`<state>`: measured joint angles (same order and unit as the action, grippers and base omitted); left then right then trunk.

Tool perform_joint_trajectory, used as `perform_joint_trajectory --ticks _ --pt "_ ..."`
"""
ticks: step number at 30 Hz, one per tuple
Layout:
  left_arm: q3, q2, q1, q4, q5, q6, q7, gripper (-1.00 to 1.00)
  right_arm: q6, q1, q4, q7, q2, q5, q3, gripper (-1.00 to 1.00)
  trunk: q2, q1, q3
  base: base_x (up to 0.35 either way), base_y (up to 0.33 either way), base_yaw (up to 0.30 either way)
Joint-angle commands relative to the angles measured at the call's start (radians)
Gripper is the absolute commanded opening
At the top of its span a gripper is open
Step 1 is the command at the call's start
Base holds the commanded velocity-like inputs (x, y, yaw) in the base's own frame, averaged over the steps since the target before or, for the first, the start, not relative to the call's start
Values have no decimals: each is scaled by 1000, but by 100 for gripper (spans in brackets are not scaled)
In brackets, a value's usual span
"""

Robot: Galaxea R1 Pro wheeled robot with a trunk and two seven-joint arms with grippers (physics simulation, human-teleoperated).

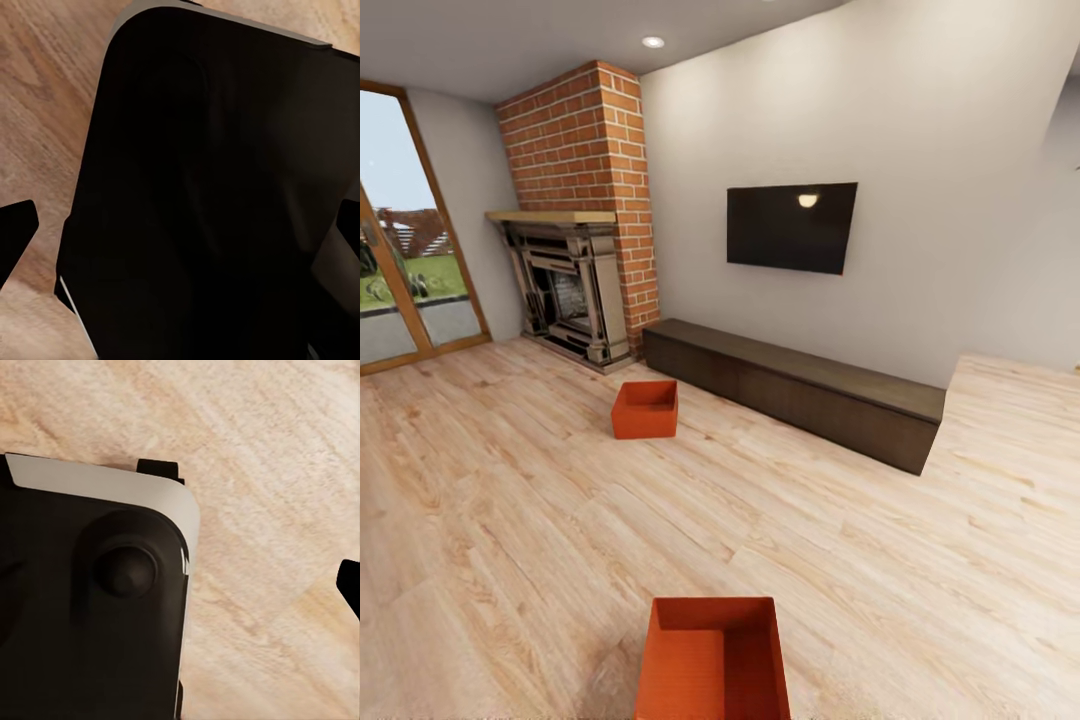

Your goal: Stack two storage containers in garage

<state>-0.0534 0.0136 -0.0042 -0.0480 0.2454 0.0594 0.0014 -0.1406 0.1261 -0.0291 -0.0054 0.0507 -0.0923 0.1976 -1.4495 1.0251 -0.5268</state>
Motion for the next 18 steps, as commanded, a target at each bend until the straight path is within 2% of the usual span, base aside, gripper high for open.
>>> perform_joint_trajectory --ticks 1,4,8,18 --pt "-5 0 0 0 2 3 0 100 -8 1 -3 0 1 -12 9 100 -1 0 -3 0 0 0" --pt "-5 0 0 0 1 3 0 100 -12 1 -3 1 6 -27 9 100 -1 0 -7 0 0 0" --pt "-5 0 0 0 2 2 0 100 -16 1 -3 4 9 -87 11 100 -1 0 -12 0 0 0" --pt "-5 0 0 0 2 3 0 100 -7 1 -3 1 7 -89 18 100 -1 0 -24 0 0 0"
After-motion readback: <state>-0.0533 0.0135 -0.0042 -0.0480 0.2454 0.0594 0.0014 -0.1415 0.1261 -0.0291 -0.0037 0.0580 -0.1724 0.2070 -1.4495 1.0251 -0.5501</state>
